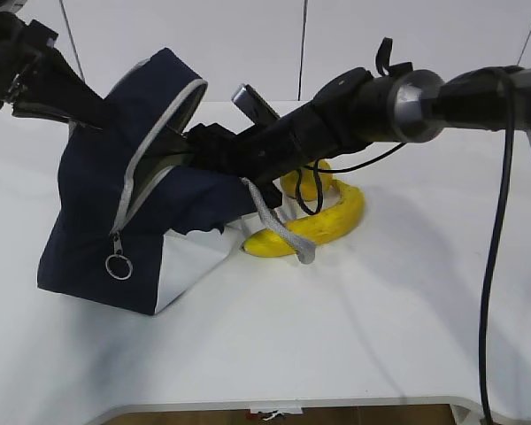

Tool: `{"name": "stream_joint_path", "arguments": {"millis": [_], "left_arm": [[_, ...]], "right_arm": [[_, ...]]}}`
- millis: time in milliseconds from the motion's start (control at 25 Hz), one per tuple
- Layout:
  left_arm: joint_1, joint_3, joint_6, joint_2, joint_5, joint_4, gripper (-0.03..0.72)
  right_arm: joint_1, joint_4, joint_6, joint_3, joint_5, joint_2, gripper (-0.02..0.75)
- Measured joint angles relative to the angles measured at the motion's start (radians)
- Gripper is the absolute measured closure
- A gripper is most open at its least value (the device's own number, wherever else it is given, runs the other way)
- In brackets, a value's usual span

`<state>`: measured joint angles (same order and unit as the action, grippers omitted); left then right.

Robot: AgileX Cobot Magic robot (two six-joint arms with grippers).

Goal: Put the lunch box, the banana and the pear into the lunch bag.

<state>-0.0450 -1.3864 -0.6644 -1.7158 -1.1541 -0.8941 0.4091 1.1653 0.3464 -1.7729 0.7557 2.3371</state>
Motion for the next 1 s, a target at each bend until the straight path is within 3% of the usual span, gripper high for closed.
{"name": "stream_joint_path", "arguments": {"millis": [520, 800, 1000], "left_arm": [[0.0, 0.0, 0.0, 0.0, -0.005, 0.001, 0.68], [0.0, 0.0, 0.0, 0.0, -0.007, 0.002, 0.68], [0.0, 0.0, 0.0, 0.0, -0.007, 0.002, 0.68]], "right_arm": [[0.0, -0.011, 0.013, -0.006, 0.109, -0.002, 0.297], [0.0, -0.102, -0.004, -0.071, 0.18, -0.002, 0.18], [0.0, -0.186, -0.053, -0.121, 0.234, -0.002, 0.163]]}}
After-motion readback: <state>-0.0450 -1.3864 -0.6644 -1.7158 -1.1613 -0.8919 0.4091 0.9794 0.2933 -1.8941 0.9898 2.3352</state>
